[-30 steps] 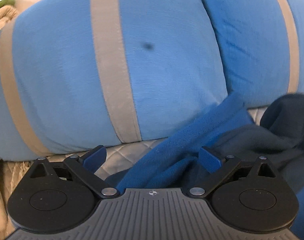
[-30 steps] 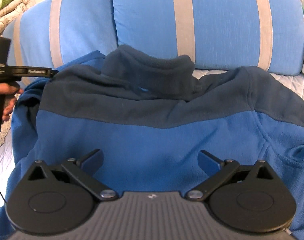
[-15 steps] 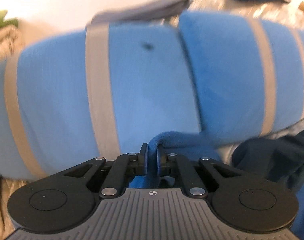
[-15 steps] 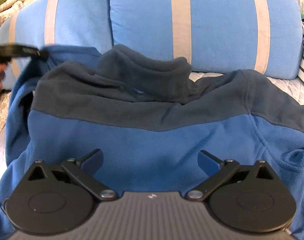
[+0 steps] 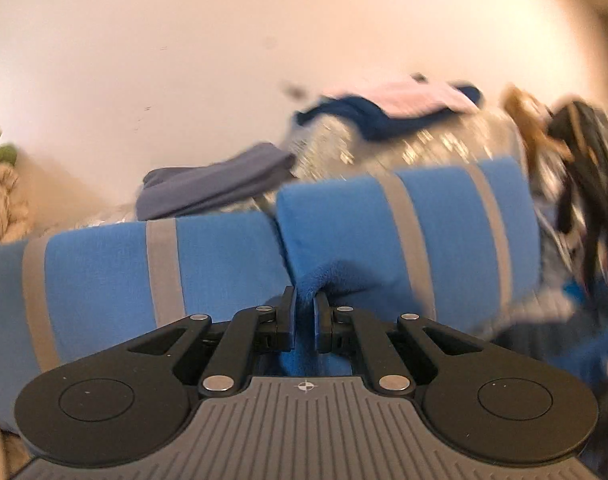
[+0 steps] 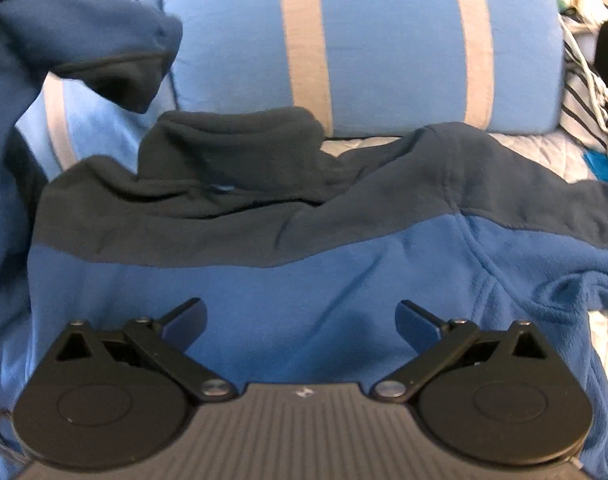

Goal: Fold clothes

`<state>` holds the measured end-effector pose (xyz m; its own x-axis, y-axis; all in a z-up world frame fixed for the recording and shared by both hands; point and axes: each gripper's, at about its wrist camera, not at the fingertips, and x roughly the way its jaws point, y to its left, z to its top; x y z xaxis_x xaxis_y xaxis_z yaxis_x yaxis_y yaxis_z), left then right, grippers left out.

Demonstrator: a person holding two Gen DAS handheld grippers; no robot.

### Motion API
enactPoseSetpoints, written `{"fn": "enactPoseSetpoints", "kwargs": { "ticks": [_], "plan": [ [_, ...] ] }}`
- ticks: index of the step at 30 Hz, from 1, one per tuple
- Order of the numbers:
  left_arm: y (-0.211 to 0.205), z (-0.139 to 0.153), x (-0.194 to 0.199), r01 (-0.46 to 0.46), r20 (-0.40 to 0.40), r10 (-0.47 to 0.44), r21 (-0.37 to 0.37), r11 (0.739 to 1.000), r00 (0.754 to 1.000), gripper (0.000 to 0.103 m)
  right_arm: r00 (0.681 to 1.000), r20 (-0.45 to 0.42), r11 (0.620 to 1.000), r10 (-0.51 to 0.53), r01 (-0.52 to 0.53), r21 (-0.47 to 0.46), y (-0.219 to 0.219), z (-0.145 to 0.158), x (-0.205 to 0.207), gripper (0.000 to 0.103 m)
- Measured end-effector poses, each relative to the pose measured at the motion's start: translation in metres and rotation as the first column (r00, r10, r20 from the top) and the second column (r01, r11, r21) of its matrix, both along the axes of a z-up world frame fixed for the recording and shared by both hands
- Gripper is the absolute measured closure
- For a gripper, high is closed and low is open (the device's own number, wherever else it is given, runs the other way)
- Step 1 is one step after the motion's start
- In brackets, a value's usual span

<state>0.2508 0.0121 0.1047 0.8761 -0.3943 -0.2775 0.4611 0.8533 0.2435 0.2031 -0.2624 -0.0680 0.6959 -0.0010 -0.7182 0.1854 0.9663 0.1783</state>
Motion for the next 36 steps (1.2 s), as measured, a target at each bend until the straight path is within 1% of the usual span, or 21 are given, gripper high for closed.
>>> {"fn": "enactPoseSetpoints", "kwargs": {
  "ticks": [1, 3, 5, 9, 11, 13, 14, 15, 16, 17, 18, 20, 21, 23, 26, 27, 28, 30, 32, 34, 36],
  "plan": [
    [0.001, -0.011, -0.007, 0.009, -0.017, -0.008, 0.052, 0.999, 1.0, 0.094, 1.0, 0.003, 1.0, -0.015, 0.015, 0.008, -0.003, 0.0, 0.0, 0.001],
    [0.006, -0.034, -0.014, 0.019, -0.087, -0.008, 0.132, 0.991, 0.996, 0.094, 0.999, 0.002, 0.999, -0.047, 0.047, 0.021, -0.009, -0.001, -0.001, 0.001],
    [0.014, -0.06, -0.018, 0.013, -0.165, 0.018, 0.188, 0.982, 0.986, 0.094, 0.997, -0.005, 0.997, -0.073, 0.074, 0.039, -0.015, -0.003, -0.002, 0.001],
    [0.03, -0.096, -0.024, -0.013, -0.269, 0.095, 0.291, 0.957, 0.958, 0.093, 0.995, -0.012, 0.992, -0.102, 0.102, 0.069, -0.023, -0.007, -0.003, 0.001],
    [0.032, -0.104, -0.026, -0.024, -0.287, 0.126, 0.334, 0.942, 0.949, 0.092, 0.995, -0.014, 0.992, -0.103, 0.104, 0.071, -0.026, -0.008, -0.004, 0.001],
    [0.029, -0.103, -0.03, -0.028, -0.275, 0.136, 0.365, 0.93, 0.952, 0.089, 0.994, -0.018, 0.992, -0.104, 0.105, 0.076, -0.027, -0.01, -0.004, 0.001],
    [0.026, -0.101, -0.033, -0.025, -0.261, 0.133, 0.379, 0.925, 0.956, 0.074, 0.994, -0.02, 0.991, -0.104, 0.106, 0.079, -0.028, -0.01, -0.004, 0.001],
    [0.021, -0.098, -0.038, -0.014, -0.236, 0.113, 0.388, 0.922, 0.965, 0.054, 0.994, -0.02, 0.991, -0.105, 0.106, 0.082, -0.029, -0.01, -0.004, 0.001],
    [0.015, -0.094, -0.046, 0.011, -0.205, 0.075, 0.39, 0.921, 0.976, 0.045, 0.994, -0.019, 0.991, -0.106, 0.107, 0.085, -0.029, -0.01, -0.004, 0.001],
    [0.009, -0.09, -0.054, 0.049, -0.173, 0.021, 0.389, 0.92, 0.985, 0.031, 0.994, -0.019, 0.99, -0.106, 0.108, 0.087, -0.029, -0.01, -0.004, 0.001],
    [0.002, -0.087, -0.062, 0.098, -0.157, -0.039, 0.392, 0.914, 0.987, 0.026, 0.994, -0.018, 0.99, -0.107, 0.108, 0.09, -0.03, -0.01, -0.005, 0.001],
    [-0.016, -0.085, -0.076, 0.213, -0.168, -0.156, 0.413, 0.885, 0.973, 0.026, 0.994, -0.018, 0.989, -0.11, 0.111, 0.097, -0.031, -0.01, -0.005, 0.001],
    [-0.025, -0.088, -0.081, 0.269, -0.196, -0.202, 0.433, 0.86, 0.96, 0.026, 0.994, -0.019, 0.989, -0.11, 0.111, 0.1, -0.031, -0.011, -0.005, 0.001],
    [-0.048, -0.099, -0.087, 0.372, -0.259, -0.275, 0.493, 0.787, 0.926, 0.026, 0.994, -0.02, 0.989, -0.11, 0.111, 0.102, -0.031, -0.011, -0.005, 0.001],
    [-0.075, -0.123, -0.096, 0.441, -0.286, -0.336, 0.612, 0.657, 0.897, 0.026, 0.994, -0.021, 0.989, -0.106, 0.108, 0.101, -0.031, -0.011, -0.005, 0.001],
    [-0.083, -0.13, -0.099, 0.452, -0.293, -0.347, 0.641, 0.621, 0.891, 0.026, 0.994, -0.02, 0.989, -0.105, 0.106, 0.098, -0.031, -0.011, -0.005, 0.001],
    [-0.088, -0.135, -0.101, 0.465, -0.305, -0.354, 0.653, 0.598, 0.884, 0.026, 0.994, -0.021, 0.99, -0.103, 0.105, 0.097, -0.031, -0.011, -0.005, 0.001],
    [-0.093, -0.143, -0.105, 0.496, -0.339, -0.366, 0.657, 0.567, 0.867, 0.026, 0.995, -0.025, 0.99, -0.099, 0.101, 0.096, -0.031, -0.012, -0.004, 0.001],
    [-0.1, -0.149, -0.107, 0.532, -0.375, -0.38, 0.642, 0.552, 0.846, 0.028, 0.995, -0.026, 0.99, -0.096, 0.098, 0.101, -0.031, -0.013, -0.004, 0.001],
    [-0.107, -0.154, -0.103, 0.559, -0.421, -0.368, 0.61, 0.561, 0.829, 0.033, 0.995, -0.026, 0.99, -0.095, 0.098, 0.105, -0.032, -0.013, -0.004, 0.001],
    [-0.112, -0.159, -0.096, 0.574, -0.463, -0.346, 0.576, 0.582, 0.816, 0.047, 0.995, -0.026, 0.989, -0.095, 0.097, 0.11, -0.033, -0.014, -0.004, 0.001]
  ]
}}
